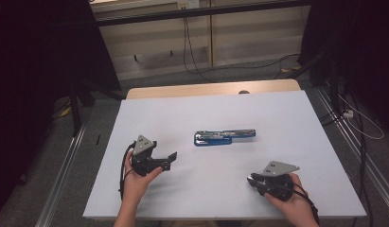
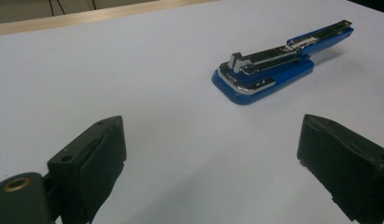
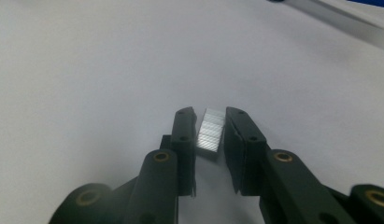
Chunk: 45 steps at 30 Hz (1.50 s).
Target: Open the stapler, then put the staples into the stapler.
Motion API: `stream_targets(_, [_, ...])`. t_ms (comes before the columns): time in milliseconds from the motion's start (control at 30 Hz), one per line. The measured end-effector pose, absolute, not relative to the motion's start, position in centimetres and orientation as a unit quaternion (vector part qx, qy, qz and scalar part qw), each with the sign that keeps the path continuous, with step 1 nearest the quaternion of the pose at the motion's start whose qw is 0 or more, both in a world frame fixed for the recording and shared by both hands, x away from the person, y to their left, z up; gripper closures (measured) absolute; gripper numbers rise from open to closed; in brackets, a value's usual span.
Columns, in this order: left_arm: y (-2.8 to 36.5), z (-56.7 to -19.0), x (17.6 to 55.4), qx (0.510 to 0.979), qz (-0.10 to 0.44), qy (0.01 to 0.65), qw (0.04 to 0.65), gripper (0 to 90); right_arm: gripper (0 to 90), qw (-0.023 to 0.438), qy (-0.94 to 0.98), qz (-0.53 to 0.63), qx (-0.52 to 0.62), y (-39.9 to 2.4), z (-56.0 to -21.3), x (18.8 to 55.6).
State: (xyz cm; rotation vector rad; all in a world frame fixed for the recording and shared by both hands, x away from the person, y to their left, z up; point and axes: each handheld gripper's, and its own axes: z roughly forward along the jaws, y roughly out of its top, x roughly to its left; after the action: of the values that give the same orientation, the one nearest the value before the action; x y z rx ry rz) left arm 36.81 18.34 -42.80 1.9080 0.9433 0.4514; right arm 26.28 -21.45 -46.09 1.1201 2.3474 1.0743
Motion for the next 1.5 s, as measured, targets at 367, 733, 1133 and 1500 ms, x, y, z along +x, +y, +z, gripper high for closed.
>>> stream_targets(367, [18.9, -42.7, 36.7, 0.773, 0.182, 0.388, 0.468, 7.7, 79.2, 0.157, 0.823, 0.382, 0.391, -21.5, -46.1, 26.5])
stream_targets(733, [18.9, -42.8, 36.9, 0.772, 0.177, 0.387, 0.472, 7.2, 79.2, 0.152, 0.822, 0.391, 0.385, -22.3, -45.4, 26.5])
stream_targets(1133, [19.5, -42.8, 37.2, 0.769, 0.172, 0.395, 0.473, 6.3, 79.2, 0.143, 0.821, 0.4, 0.381, -22.7, -44.5, 27.3])
stream_targets(1500, [19.4, -42.7, 36.9, 0.769, 0.168, 0.391, 0.477, 6.0, 79.2, 0.149, 0.822, 0.412, 0.363, -22.0, -42.8, 28.8])
